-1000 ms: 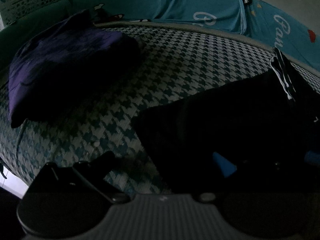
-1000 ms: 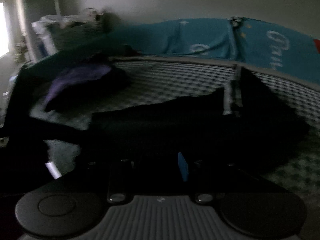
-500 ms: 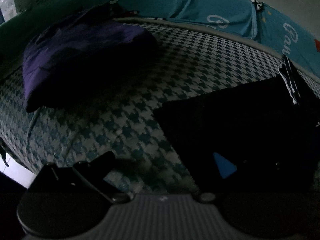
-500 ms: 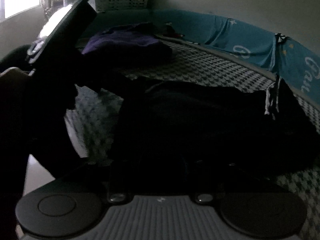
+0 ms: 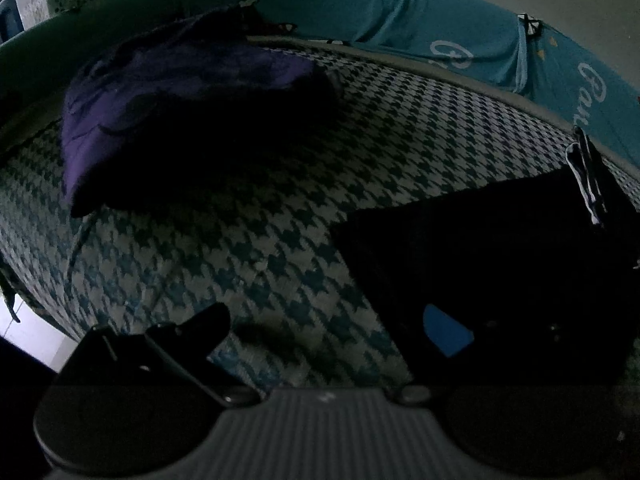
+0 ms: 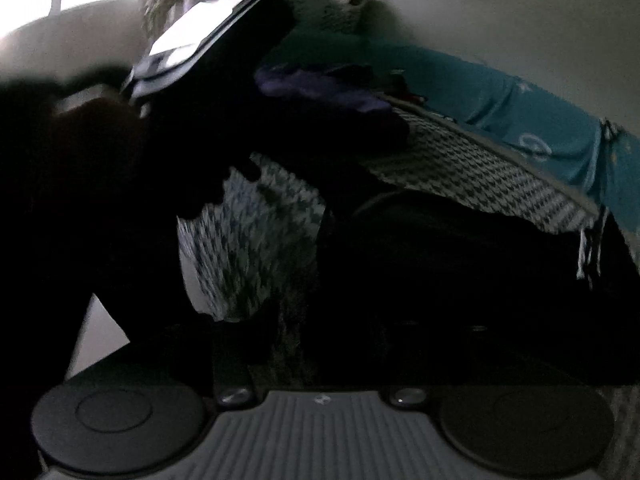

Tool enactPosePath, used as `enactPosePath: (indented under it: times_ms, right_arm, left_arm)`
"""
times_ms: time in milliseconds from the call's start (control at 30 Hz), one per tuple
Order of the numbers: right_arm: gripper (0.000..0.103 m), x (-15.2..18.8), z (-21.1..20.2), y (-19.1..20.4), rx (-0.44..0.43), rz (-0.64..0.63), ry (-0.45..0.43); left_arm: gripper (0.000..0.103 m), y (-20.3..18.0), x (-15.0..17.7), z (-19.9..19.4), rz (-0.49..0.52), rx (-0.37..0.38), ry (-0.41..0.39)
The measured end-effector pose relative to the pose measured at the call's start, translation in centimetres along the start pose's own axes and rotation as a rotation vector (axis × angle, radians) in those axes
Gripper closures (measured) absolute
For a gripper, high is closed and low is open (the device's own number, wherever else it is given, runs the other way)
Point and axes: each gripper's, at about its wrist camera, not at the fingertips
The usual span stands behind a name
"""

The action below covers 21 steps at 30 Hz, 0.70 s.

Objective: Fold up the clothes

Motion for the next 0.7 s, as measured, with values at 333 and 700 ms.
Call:
enactPosePath:
  times_ms: [333,700]
  right_arm:
    - [0.090,0.3,2.0,0.7,0.149,-0.121,0.007]
    - [0.091,-1.0,0.6,-2.2,0.141,0.064,-0.057]
  left_arm:
    - [0.000,0.1,0.0,0.0,-0.030,0.121,0.038]
    - [0.000,-0.6,-1.0,0.7,-0.107,0.319,0.108]
Point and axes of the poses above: each gripper's, at about its wrist camera, not at the fingertips, and z roughly the way its jaws point, y to its left, x to its underside, and after that the axes turned 1 degree about -x, right-handed
